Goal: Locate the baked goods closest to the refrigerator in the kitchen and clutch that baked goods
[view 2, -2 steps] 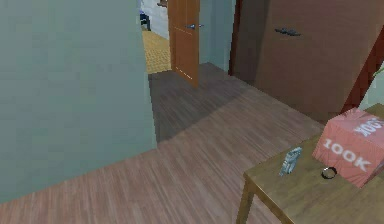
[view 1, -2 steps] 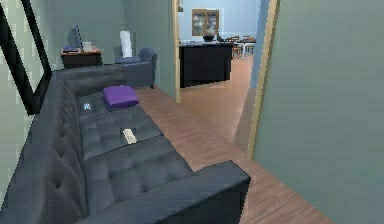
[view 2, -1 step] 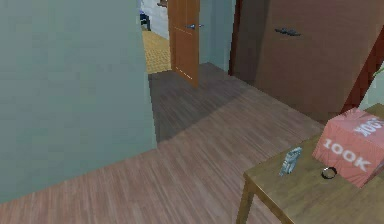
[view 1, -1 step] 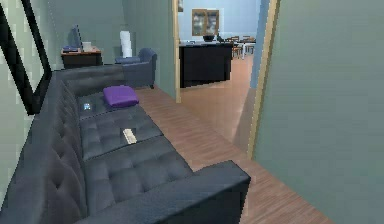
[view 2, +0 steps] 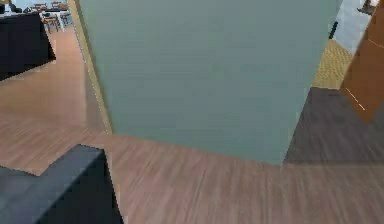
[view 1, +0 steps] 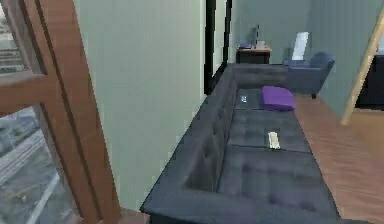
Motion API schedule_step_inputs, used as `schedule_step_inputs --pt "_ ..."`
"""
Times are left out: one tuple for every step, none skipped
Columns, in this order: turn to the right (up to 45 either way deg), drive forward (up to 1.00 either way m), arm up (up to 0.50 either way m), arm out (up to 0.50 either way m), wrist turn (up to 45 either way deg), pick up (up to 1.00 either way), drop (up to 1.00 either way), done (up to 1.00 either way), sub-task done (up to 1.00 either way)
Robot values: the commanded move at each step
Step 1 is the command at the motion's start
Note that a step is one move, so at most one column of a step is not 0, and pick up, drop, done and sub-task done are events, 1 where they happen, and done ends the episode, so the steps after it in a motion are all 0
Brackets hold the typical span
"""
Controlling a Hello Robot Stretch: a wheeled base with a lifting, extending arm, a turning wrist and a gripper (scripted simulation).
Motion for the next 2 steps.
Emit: schedule_step_inputs --pt "-39.0 0.0 0.0 0.0 0.0 0.0 0.0 0.0 0.0" --pt "15.0 0.0 0.0 0.0 0.0 0.0 0.0 0.0 0.0"
